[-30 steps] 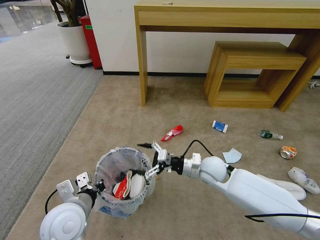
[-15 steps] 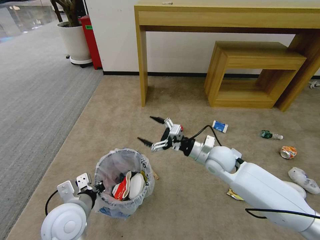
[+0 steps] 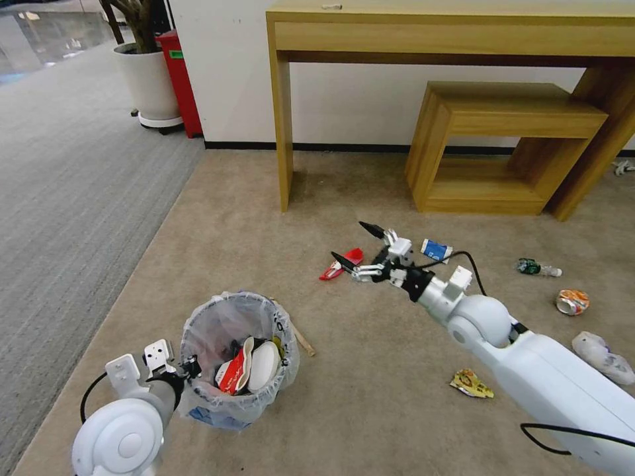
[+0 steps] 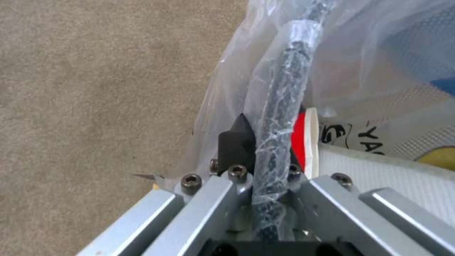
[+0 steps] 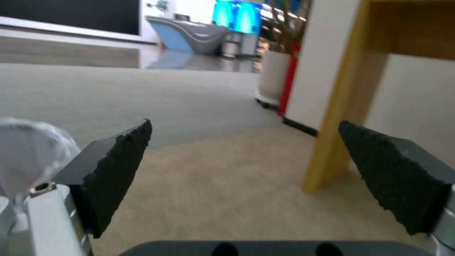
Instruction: Pick up the trash bin and place the garbage on the floor into it.
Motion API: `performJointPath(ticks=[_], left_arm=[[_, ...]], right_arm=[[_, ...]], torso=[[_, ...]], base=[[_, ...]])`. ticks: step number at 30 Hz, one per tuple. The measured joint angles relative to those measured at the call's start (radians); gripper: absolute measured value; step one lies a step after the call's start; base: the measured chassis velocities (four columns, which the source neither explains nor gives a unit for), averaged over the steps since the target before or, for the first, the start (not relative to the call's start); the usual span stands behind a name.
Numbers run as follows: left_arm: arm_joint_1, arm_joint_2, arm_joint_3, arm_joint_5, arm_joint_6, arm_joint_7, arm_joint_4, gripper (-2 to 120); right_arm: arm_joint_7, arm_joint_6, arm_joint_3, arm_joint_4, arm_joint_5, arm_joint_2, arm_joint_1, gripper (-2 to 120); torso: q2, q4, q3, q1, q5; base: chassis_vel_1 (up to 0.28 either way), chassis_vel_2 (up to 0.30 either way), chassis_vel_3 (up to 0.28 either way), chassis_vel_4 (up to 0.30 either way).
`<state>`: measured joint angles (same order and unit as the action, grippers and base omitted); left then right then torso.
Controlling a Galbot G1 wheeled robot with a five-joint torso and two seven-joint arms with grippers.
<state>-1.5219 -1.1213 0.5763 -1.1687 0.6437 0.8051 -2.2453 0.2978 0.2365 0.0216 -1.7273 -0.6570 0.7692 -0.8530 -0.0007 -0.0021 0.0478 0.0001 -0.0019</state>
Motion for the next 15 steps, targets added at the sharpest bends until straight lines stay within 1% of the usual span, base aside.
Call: performJointPath(ticks=[2,4,10,14,15], left_arm=[[0.001,0.005,0.0,-0.002,0.0,0.0,0.003,0],[0.002,0.026,0.008,-0.01,-0.001,-0.001,0.018,0],[-0.013,0.044,0.038,-0.012,-0.006,-0.002,0.019,0],[-0.022,0.051,0.055,-0.013,-0.009,-0.002,0.014,0],[-0.029,0.051,0.063,-0.012,-0.009,-0.002,0.01,0]], right_arm=[[-0.004,0.0,-0.014,-0.001,0.003,-0.002,-0.02,100],[-0.023,0.001,-0.068,-0.007,0.019,-0.01,-0.093,100],[-0.04,0.003,-0.105,-0.002,0.035,-0.009,-0.134,100],[-0.076,-0.003,-0.115,0.003,0.04,-0.004,-0.152,100],[-0.101,-0.012,-0.119,0.006,0.04,-0.001,-0.163,100]], torso=[[0.0,0.0,0.0,0.0,0.0],[0.0,-0.0006,0.0,0.0,-0.0003],[0.0,0.0,0.0,0.0,0.0],[0.0,0.0,0.0,0.0,-0.0001],[0.0,0.0,0.0,0.0,-0.0001]], base=[[0.0,0.0,0.0,0.0],[0.0,0.0,0.0,0.0],[0.0,0.0,0.0,0.0],[0.0,0.0,0.0,0.0],[0.0,0.0,0.0,0.0]])
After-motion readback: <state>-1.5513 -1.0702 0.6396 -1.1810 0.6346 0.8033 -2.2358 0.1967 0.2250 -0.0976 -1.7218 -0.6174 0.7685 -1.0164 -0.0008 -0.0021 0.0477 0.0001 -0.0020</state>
